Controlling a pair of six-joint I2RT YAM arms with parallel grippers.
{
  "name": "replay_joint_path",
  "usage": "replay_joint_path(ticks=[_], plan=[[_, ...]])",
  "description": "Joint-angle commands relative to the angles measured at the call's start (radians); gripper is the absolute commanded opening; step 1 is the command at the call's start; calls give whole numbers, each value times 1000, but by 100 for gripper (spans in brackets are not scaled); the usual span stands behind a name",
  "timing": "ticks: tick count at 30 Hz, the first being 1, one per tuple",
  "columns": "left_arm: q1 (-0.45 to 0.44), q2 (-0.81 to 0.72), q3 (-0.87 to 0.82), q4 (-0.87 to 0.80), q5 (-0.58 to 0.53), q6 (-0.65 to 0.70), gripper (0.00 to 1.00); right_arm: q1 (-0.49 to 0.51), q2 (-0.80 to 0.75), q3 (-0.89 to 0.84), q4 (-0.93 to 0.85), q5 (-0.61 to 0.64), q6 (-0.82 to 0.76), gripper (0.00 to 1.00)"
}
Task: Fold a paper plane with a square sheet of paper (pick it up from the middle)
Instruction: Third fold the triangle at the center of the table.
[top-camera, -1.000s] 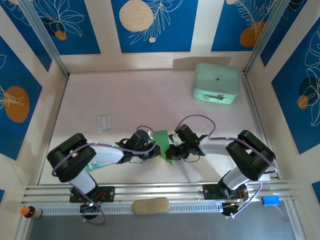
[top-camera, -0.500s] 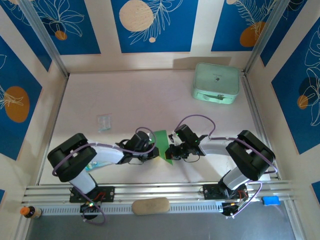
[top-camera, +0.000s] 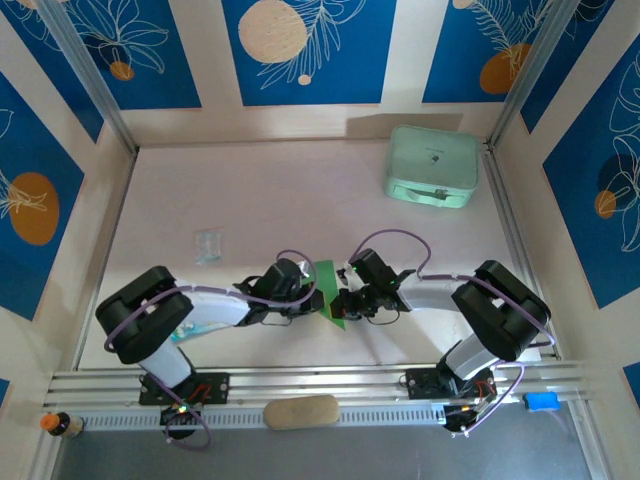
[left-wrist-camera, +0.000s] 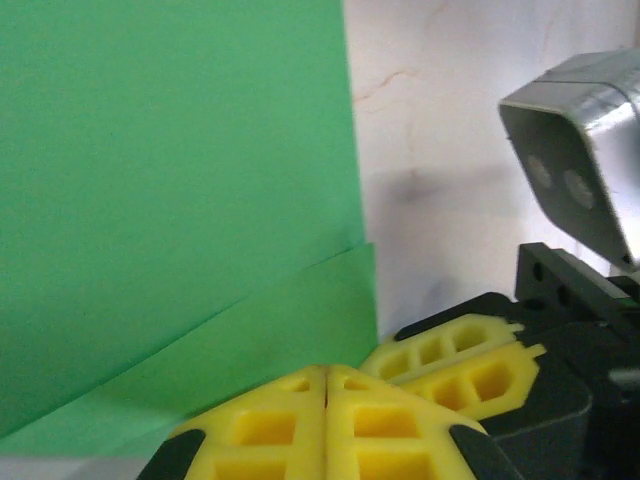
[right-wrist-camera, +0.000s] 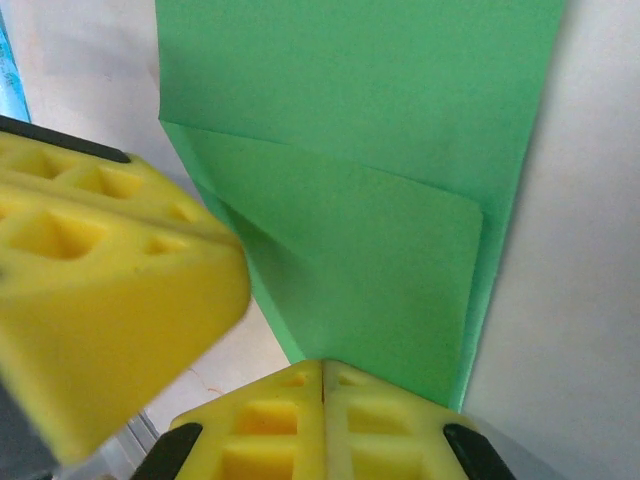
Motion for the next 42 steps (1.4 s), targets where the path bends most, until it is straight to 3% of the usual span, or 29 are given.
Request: replay_joint_path(ticks=[1,8,30,42], plan=[[-7,50,-7,52,11,-35,0,-5,18,-32,-83,41,6,0],[20,54,-54,24,-20,-43,0,-6,18,-33,-81,40,7,0],[221,-107,-130,-114,-9,83,0,-11,16,-36,-77,31,6,0],[218,-258,-114,-202,-32,72,1,-12,-53,-35,-79,35,-18,0]])
